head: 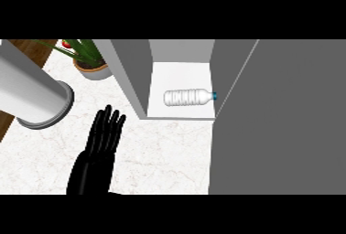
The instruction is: Pick up the bottled water, place it into the cabinet and close the cabinet
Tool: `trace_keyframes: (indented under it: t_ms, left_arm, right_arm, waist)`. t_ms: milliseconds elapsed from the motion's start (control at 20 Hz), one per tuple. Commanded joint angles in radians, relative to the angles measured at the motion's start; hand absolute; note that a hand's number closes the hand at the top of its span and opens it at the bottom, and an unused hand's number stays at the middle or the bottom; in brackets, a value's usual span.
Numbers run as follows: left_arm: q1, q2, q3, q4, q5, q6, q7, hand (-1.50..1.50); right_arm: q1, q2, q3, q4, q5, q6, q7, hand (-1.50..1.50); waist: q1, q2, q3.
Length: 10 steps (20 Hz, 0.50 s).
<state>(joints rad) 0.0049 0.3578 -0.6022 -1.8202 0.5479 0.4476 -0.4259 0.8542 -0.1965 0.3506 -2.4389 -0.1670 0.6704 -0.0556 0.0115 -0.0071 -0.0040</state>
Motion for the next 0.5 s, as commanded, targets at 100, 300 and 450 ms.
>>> trace_keyframes:
  t_ms: [100,300,450]
  left_arm:
    - [0.091,0.041,0.026,-0.070,0.009,-0.013,-0.024,-1.50]
    - [0.190,0.088,0.064,-0.134,0.040,-0.048,-0.059,-1.50]
    - [0.234,0.119,0.093,-0.126,0.046,-0.091,-0.098,-1.50]
  right_arm:
    - [-0.014,0.011,0.206,-0.257,0.210,-0.061,0.172,1.50]
    - [-0.065,0.063,0.356,-0.198,0.343,-0.108,0.215,1.50]
    - [-0.169,0.091,0.388,-0.155,0.365,-0.125,0.217,1.50]
  waist:
    - [-0.003,0.000,-0.001]
    - [0.003,-0.004,-0.003]
    - [0.010,-0.004,-0.003]
